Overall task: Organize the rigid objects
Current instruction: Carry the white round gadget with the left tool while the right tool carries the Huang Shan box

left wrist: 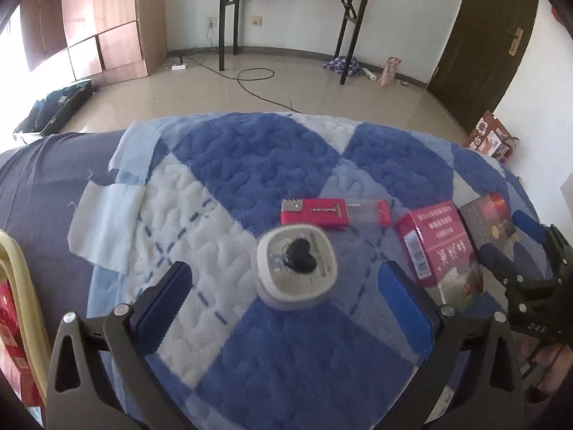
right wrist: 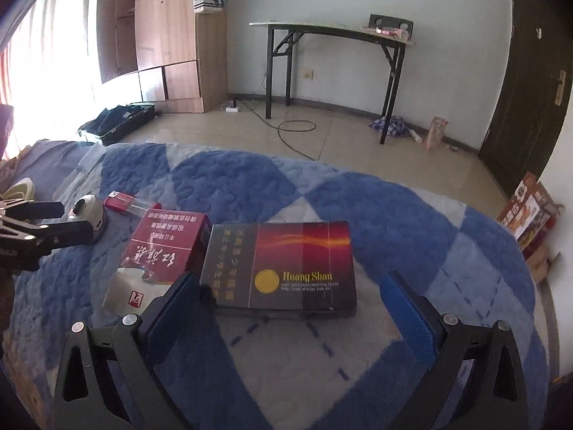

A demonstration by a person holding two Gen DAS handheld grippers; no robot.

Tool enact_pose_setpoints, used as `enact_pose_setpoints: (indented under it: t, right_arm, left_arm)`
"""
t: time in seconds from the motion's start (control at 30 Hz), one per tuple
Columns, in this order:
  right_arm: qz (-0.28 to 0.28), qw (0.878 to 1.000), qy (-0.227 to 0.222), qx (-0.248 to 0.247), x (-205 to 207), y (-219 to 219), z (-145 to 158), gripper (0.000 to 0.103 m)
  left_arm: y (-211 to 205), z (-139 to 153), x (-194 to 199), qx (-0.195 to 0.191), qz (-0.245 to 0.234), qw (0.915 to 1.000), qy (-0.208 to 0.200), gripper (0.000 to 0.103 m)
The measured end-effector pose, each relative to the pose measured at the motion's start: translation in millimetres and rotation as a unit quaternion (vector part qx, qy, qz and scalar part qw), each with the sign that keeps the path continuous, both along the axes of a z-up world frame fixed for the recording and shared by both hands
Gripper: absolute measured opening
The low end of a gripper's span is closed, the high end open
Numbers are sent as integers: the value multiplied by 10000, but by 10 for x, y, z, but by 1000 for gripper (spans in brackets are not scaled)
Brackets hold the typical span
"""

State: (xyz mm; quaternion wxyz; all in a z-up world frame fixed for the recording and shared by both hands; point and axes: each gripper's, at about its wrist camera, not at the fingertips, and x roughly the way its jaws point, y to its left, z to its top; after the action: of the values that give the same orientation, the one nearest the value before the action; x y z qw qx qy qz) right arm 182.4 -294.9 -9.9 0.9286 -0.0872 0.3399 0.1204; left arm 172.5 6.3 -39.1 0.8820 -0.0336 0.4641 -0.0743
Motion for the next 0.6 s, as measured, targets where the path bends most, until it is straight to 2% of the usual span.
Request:
enact_pose_setpoints:
  t: [0.13,0.23,0.4,0.5,0.53,0.57,0.6]
  right_arm:
    - [110,9998,159,84,-11,90,-46,103]
    - [99,9998,34,-154,-30,150,-59,103]
    - [-85,9997,222,-11,133,68,-145,103]
    - [-97,9994,337,0,234,80,-214,103]
    - [-84,9993,352,-59,261,104,-241,100]
    - [-66,9994,318,-99,272,123,-252,92]
    - [-40,9996,262,-123,270,134,-246,90]
  left_arm:
    - [-48,5,34,-10,-51,10000,-38,103]
    - [-117,-25,57,109,-110,9999,-40,103]
    - [-138,-105,63,20,-170,9999,18,102]
    - [-121,-161,85,18,-159,9999,36,89]
    - [-120,-167,91,77,-128,9999,-11,79]
    - [-118,-153,89,125,-123,9998,-76,58]
    - [-104,-122,79,178,-159,9996,-152,51]
